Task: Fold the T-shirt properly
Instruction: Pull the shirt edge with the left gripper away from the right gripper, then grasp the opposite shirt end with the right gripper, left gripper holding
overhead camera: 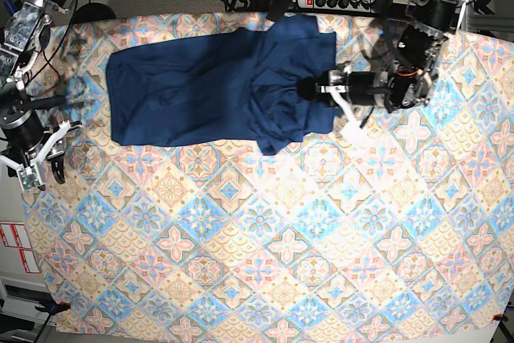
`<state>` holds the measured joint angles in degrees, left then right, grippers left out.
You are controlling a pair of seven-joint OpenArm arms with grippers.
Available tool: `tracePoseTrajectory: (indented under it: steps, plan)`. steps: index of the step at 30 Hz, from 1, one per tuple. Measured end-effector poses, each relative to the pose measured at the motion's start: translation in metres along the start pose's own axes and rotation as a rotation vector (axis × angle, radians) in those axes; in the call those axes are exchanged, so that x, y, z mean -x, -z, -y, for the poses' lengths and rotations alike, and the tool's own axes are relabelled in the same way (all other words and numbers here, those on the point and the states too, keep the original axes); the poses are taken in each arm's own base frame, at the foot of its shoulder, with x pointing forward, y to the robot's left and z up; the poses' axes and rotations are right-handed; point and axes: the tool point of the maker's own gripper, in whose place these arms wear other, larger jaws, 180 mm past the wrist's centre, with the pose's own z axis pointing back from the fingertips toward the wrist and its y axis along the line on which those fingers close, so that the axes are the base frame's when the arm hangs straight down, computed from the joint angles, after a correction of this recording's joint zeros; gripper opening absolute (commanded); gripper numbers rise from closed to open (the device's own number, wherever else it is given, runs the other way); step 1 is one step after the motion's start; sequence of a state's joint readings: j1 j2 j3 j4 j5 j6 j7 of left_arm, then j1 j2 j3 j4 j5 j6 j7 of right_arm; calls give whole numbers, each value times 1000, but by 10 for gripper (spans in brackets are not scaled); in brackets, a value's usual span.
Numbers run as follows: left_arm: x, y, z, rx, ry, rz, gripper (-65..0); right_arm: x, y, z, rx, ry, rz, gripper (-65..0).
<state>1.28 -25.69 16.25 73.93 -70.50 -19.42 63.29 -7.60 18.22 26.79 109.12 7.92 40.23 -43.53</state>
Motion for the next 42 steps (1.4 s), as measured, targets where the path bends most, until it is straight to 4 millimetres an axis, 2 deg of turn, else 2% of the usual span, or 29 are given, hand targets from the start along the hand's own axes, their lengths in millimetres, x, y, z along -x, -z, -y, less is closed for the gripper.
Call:
tracePoseTrajectory:
  steps: [2,5,7,11,13,17,22,24,29,34,36,40,42]
  plan:
    - [-3,-15,0,-18,41,12,-650,9,1,-18,-47,-14,-29,-431]
    - [-17,-34,11,-11,87,76,-650,29,3,-52,-144,-39,-110,-429]
    - [-23,-41,13,-11,102,102,-650,39,4,-70,-193,-62,-165,-429]
    - [-16,-38,8,-18,81,90,-650,50,6,-104,-289,-114,-239,-424]
    - [-11,-35,3,-21,53,85,-650,53,6,-118,-331,-121,-263,-397]
    - [-9,-36,-6,-56,57,74,-650,77,5,-124,-353,-144,-377,-347]
    - [-9,-36,-6,-56,62,73,-650,116,7,-131,-396,-91,-504,-346]
    - [-9,-36,-6,-54,61,71,-650,125,11,-140,-442,-11,-526,-346]
    - [-9,-36,-7,-60,66,72,-650,133,24,-167,-601,247,-521,-347]
    - [-9,-36,-7,-59,67,72,-650,136,34,-158,-640,396,-518,-347]
    - [-8,-35,-7,-61,65,71,-650,133,38,-161,-654,444,-498,-347]
    - [-3,-35,-9,-63,56,64,-650,145,34,-174,-680,493,-528,-347]
    - [-3,-35,-9,-64,56,63,-650,148,34,-172,-679,505,-534,-347]
